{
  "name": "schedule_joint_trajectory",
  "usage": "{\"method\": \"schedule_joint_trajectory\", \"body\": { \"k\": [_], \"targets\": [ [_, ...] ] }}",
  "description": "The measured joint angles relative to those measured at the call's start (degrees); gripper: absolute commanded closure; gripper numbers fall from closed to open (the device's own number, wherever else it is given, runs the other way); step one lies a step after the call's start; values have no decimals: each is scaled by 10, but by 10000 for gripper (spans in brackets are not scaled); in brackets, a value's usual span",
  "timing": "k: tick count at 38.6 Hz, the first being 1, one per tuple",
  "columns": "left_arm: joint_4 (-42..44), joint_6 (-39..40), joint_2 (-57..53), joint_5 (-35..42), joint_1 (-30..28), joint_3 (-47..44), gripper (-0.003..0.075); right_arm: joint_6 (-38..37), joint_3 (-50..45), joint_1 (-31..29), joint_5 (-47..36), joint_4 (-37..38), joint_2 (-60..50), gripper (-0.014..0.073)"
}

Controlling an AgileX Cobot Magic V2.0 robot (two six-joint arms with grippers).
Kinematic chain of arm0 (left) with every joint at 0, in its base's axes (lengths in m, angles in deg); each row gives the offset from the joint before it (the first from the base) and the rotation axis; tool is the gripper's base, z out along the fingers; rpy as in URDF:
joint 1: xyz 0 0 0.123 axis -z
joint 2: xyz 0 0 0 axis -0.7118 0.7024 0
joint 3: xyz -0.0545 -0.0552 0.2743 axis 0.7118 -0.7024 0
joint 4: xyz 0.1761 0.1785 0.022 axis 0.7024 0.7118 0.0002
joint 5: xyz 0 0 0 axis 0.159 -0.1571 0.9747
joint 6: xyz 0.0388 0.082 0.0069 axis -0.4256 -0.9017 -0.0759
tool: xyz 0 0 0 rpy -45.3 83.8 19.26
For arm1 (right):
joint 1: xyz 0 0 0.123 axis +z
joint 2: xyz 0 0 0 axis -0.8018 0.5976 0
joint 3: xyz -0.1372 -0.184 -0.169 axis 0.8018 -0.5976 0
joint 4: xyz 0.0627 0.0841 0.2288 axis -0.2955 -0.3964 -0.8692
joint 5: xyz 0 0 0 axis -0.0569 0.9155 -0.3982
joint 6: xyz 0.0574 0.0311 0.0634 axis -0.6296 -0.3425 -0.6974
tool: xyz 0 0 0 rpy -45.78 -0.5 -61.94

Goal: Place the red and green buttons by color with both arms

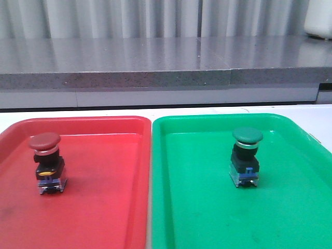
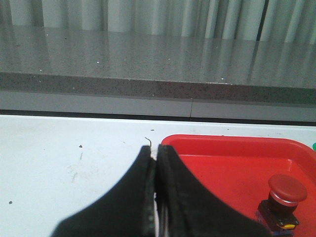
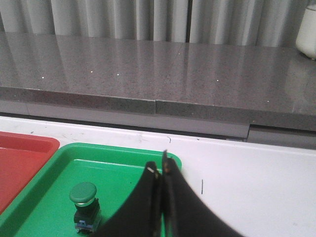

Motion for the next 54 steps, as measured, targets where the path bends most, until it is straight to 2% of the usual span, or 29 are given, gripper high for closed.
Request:
{"method": "schedule_joint_trajectory", "body": {
  "k": [14,18,27,34,54],
  "targets": [
    [0,0,0,1,0,0,740,0,-1,0,0,1,0,662],
    [0,0,0,1,0,0,740,5,-22,-4,-23,8,-4,662],
    [-4,0,0,1,0,0,740,45,-141,-80,-124,-20,-40,662],
    [-4,0,0,1,0,0,740,48,-220,-134,-143,-52,-45,662],
    [-4,0,0,1,0,0,740,49,-228,-139,-133,-58,-45,662]
  ]
}}
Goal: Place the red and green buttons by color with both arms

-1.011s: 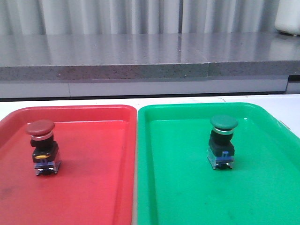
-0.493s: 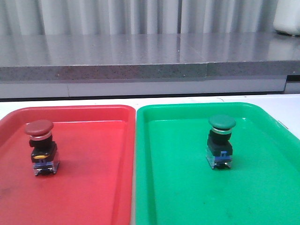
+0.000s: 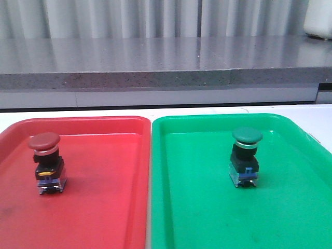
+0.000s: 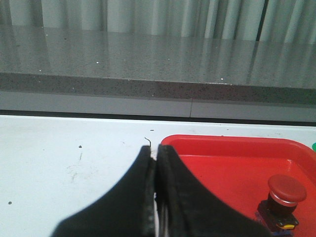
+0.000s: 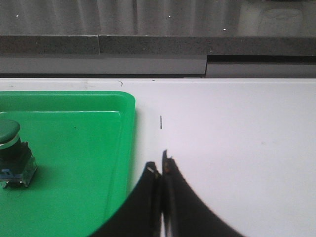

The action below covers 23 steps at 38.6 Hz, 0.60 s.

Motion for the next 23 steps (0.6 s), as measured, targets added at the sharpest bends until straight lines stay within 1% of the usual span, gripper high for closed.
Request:
{"method": "schedule_joint_trajectory", "body": {
  "k": [23],
  "targets": [
    [4,0,0,0,0,0,740,0,0,0,1,0,0,662]
  ]
}}
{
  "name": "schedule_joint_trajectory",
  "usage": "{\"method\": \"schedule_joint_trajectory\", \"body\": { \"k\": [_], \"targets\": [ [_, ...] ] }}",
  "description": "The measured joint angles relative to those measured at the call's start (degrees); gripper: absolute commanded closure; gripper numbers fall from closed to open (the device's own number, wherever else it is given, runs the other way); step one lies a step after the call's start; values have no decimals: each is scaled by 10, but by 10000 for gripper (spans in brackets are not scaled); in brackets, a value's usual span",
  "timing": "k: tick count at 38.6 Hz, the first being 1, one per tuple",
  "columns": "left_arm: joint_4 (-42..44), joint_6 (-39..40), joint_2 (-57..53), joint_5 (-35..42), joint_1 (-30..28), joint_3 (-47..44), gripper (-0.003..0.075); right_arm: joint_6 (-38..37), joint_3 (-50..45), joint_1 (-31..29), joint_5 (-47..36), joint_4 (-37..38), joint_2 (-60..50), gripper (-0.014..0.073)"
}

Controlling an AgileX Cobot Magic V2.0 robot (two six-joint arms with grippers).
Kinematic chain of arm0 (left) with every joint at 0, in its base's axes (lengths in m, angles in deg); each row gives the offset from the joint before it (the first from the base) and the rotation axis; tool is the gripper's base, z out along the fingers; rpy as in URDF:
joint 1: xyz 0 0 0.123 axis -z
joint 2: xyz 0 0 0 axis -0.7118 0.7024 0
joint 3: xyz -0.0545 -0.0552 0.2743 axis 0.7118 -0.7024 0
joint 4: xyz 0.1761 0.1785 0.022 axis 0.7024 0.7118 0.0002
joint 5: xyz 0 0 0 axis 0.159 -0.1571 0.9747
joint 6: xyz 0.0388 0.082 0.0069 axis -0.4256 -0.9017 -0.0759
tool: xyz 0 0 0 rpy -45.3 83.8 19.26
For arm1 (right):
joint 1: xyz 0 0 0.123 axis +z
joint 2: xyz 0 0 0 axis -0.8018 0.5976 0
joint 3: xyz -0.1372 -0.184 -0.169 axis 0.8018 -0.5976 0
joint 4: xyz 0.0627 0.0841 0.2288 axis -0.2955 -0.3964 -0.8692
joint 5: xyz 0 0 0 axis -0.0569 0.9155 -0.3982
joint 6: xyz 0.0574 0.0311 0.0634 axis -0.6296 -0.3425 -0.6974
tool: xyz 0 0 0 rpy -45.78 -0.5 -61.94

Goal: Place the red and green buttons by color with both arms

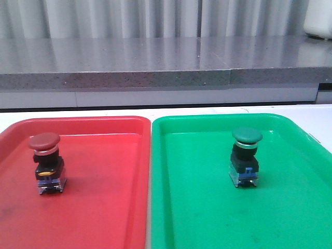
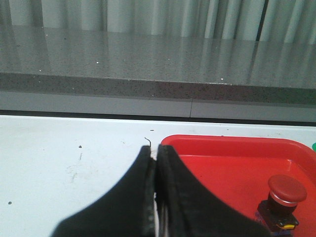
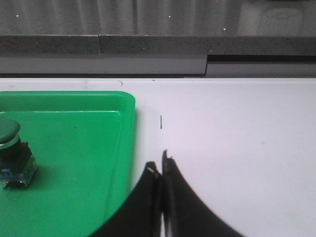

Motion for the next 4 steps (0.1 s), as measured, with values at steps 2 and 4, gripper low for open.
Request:
{"method": "schedule_joint_trajectory", "body": {
  "k": [2,4],
  "targets": [
    [-4,0,0,0,0,0,740,0,0,0,0,0,0,662],
    [-4,0,0,0,0,0,740,0,0,0,0,0,0,662]
  ]
}}
